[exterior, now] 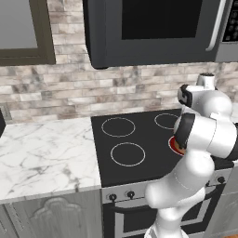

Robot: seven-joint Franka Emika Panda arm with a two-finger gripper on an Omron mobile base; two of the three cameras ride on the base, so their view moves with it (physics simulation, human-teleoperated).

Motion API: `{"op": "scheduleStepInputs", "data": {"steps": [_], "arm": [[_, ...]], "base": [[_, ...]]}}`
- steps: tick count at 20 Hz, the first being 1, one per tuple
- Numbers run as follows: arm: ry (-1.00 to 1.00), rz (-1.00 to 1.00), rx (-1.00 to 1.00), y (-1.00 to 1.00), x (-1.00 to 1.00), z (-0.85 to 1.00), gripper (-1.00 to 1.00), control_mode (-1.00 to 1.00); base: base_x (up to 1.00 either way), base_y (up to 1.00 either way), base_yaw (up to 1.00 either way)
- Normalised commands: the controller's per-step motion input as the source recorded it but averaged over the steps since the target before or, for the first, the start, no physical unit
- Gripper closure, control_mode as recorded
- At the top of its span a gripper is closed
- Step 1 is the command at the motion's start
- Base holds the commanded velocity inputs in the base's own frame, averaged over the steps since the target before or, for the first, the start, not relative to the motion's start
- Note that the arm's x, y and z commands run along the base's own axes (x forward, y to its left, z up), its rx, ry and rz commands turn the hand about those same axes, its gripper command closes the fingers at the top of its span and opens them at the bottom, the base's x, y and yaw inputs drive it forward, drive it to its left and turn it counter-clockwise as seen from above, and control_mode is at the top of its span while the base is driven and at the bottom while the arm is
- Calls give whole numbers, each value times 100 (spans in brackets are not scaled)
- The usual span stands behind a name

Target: Pick up the sugar cube(s) and place them in the saucepan with hot chocolate.

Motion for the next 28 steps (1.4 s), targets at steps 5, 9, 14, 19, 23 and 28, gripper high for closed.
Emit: {"op": "scheduleStepInputs", "data": {"steps": [5, 9, 14, 19, 23, 28], "arm": [[0, 0, 0, 1, 7, -1, 100, -100], [0, 0, 0, 3, 30, -13, 100, -100], [-2, 0, 0, 0, 23, -39, 100, -100], [-10, 0, 4, 0, -6, -42, 100, -100], [-15, 0, 2, 0, 0, -25, 100, -100], [-16, 0, 3, -1, -8, 0, 100, -100]], "base": [[0, 0, 0], [0, 0, 0], [0, 0, 0], [0, 0, 0], [0, 0, 0], [0, 0, 0]]}}
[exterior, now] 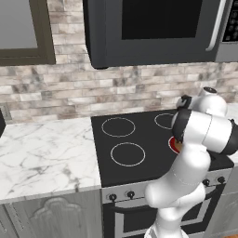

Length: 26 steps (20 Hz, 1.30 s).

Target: Pick up the sugar cube(s) and place them in the saucepan with hot chocolate.

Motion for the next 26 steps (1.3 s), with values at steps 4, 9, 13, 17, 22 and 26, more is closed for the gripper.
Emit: {"op": "scheduleStepInputs", "data": {"steps": [4, 9, 13, 17, 22, 26], "arm": [[0, 0, 0, 0, 0, 0, 100, -100], [1, 0, 0, 0, 0, 0, -100, -100], [0, 0, 0, 0, 0, 0, -100, -100], [0, 0, 0, 0, 0, 0, -100, -100], [-3, 0, 0, 0, -9, 0, -100, -100], [-7, 0, 0, 0, -7, 0, -100, -100]], "base": [[0, 0, 0], [0, 0, 0], [0, 0, 0], [0, 0, 0], [0, 0, 0], [0, 0, 0]]}}
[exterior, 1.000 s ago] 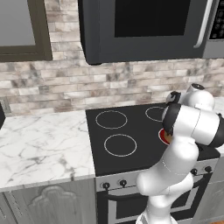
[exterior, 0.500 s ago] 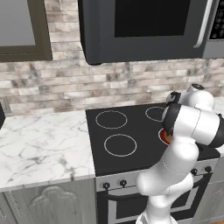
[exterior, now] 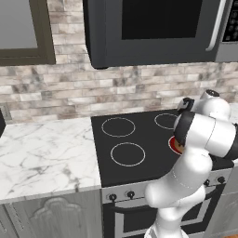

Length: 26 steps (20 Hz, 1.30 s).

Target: Pick up the sugar cube(s) and place them in the saucepan with hot chocolate.

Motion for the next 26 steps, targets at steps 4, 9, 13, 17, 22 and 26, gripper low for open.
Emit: {"op": "scheduleStepInputs", "data": {"steps": [4, 9, 13, 17, 22, 26], "arm": [[-11, 0, 0, 0, -5, 4, -100, -100], [-15, 0, 0, -2, -12, 2, -100, -100], [-18, 0, 2, -9, -20, 0, -100, -100], [-24, 0, 1, 0, -25, 13, -100, -100], [-26, 0, 3, 0, -26, 24, -100, -100], [-24, 0, 3, 12, -33, 39, -100, -100]], "base": [[0, 0, 0], [0, 0, 0], [0, 0, 0], [0, 0, 0], [0, 0, 0], [0, 0, 0]]}}
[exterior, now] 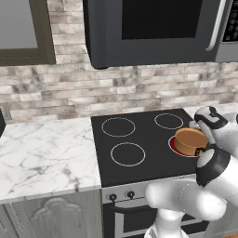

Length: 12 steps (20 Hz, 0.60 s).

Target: Pick up the sugar cube(s) and place them in the saucepan with hot chocolate.

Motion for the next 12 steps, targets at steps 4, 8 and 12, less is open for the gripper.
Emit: {"op": "scheduleStepInputs", "data": {"steps": [4, 8, 12], "arm": [[-22, 0, 1, 38, -39, 40, -100, -100], [-12, 3, 3, 34, -41, 50, -100, -100], [-5, 7, 7, 12, -42, 58, -100, -100]], "base": [[0, 0, 0], [0, 0, 0], [0, 0, 0]]}}
